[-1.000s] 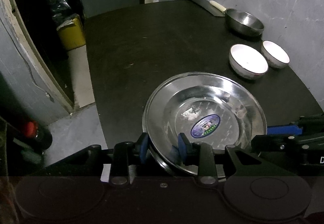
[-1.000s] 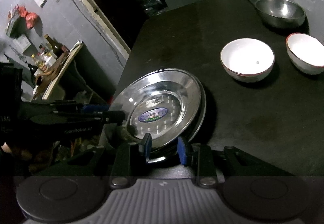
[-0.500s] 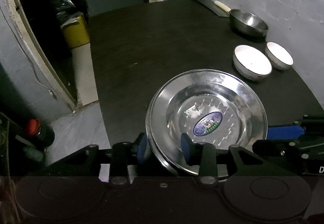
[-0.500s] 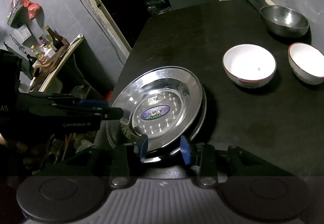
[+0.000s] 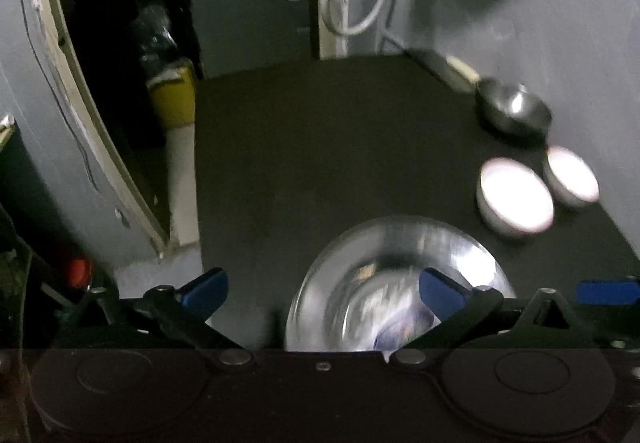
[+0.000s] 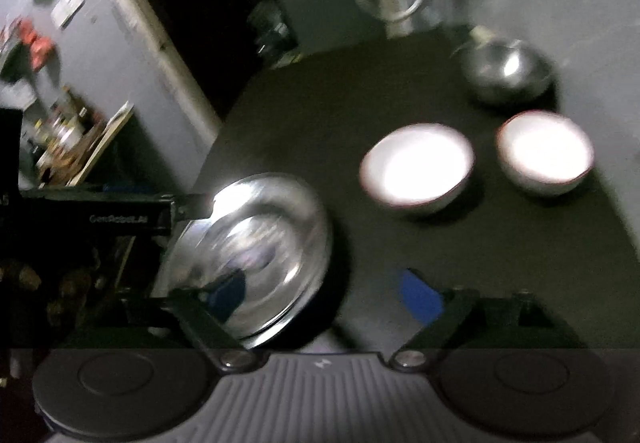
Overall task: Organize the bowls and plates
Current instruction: 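Open both grippers and move them toward the steel pot, then grip the steel pot rim with both grippers and lift it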
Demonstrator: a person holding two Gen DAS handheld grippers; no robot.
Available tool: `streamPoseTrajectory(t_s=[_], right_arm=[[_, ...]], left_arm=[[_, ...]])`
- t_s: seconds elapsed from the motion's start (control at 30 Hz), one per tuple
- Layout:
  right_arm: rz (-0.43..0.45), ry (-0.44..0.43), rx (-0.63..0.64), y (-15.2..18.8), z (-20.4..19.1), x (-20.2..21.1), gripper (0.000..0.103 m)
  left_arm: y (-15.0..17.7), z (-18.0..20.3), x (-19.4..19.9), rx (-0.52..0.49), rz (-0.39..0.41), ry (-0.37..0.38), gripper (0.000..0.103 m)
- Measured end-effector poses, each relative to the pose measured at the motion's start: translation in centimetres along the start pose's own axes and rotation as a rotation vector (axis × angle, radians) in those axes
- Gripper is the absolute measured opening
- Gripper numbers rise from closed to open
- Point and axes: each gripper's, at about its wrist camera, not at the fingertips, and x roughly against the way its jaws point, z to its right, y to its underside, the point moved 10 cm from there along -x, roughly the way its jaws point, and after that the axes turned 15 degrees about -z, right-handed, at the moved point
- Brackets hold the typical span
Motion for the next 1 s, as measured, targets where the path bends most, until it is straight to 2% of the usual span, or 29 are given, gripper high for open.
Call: streamPoseTrajectory(t_s=[0.07, 0.2, 0.3, 0.43, 0.57, 0.73, 0.87, 1.0], right_arm=[[0.05, 0.033, -0.02, -1.2, 1.8, 0.9, 0.099], [0.147, 0.084, -0.089, -4.5, 5.9, 2.2, 0.102], [0.187, 0.127, -0.157, -7.1, 8.7, 2.1, 0.102], [0.228, 0.14, -0.224, -10.3, 11.6, 0.8, 0.101], [0.254, 0.159, -0.282, -12.4, 14.1, -1.0, 0.095], [0.256, 0.177, -0.349, -13.3, 16.3, -3.0, 0.085], [0.25, 0.182, -0.363, -14.0, 17.2, -4.1, 0.078], [0.244, 0.183, -0.367, -14.2, 17.4, -4.4, 0.072]], left_arm=[[-1.9, 1.0, -0.3, 0.008, 0.029, 0.01, 0.102], [-6.2, 3.6, -1.3, 0.012, 0.086, 0.05, 0.102], [-10.0, 6.2, -3.1, 0.008, 0.114, 0.089, 0.102], [-15.6, 10.6, -6.8, -0.002, 0.102, 0.142, 0.102], [-20.2, 14.3, -9.6, -0.045, 0.113, 0.172, 0.102], [-22.5, 17.2, -12.6, -0.114, 0.085, 0.182, 0.102], [-23.0, 18.0, -14.1, -0.111, 0.041, 0.186, 0.1], [-23.0, 18.5, -15.3, -0.102, 0.0, 0.201, 0.089]])
